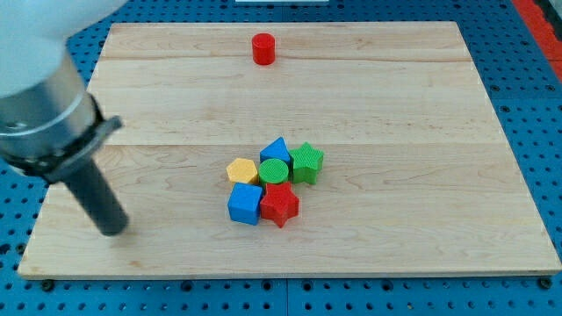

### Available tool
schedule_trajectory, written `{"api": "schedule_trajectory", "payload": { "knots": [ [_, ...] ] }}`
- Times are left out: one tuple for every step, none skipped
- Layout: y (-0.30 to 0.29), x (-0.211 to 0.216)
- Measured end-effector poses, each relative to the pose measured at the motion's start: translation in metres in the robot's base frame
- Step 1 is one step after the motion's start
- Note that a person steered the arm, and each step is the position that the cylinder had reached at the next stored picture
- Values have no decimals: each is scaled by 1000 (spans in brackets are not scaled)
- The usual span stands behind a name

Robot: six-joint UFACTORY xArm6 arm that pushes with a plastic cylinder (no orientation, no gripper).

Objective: Slide the yellow heart at the top left corner of the board

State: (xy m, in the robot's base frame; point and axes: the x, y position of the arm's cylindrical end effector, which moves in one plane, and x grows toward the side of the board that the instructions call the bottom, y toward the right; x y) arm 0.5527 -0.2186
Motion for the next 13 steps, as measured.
{"api": "schedule_trajectory", "payload": {
  "knots": [
    [-29, -48],
    [-10, -112],
    [6, -108],
    [-20, -88],
    [-50, -125],
    [-22, -184],
    [-4, -233],
    [10, -168],
    [-18, -204],
    [-21, -245],
    [-18, -259],
    [-74, -247],
    [-79, -244]
  ]
}}
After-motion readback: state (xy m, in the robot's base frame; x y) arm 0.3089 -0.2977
